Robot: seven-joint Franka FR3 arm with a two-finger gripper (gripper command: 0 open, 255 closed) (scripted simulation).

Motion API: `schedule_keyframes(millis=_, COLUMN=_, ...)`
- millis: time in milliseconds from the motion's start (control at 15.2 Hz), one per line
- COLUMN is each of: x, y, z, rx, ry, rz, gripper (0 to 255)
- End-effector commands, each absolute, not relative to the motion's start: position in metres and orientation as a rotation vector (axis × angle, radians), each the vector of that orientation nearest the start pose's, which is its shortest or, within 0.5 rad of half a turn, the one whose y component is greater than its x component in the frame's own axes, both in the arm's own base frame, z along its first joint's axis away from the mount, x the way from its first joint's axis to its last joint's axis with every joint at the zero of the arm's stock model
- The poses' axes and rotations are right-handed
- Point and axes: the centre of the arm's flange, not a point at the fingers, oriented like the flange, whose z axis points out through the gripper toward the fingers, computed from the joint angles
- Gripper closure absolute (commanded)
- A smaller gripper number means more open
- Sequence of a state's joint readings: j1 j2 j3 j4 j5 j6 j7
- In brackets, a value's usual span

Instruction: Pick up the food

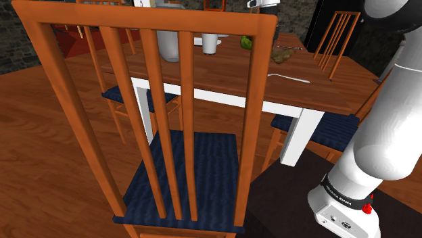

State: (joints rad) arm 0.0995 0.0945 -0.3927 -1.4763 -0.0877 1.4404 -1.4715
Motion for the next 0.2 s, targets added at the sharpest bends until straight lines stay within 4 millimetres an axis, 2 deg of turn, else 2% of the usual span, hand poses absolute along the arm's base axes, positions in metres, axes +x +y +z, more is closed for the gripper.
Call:
schedule_keyframes(millis=0, x=0.5436, y=-0.1645, z=0.6202, rx=-2.594, ry=-1.721, rz=0.271, gripper=255)
schedule_keyframes(millis=132, x=0.5436, y=-0.1645, z=0.6210, rx=-2.594, ry=-1.721, rz=0.271, gripper=255)
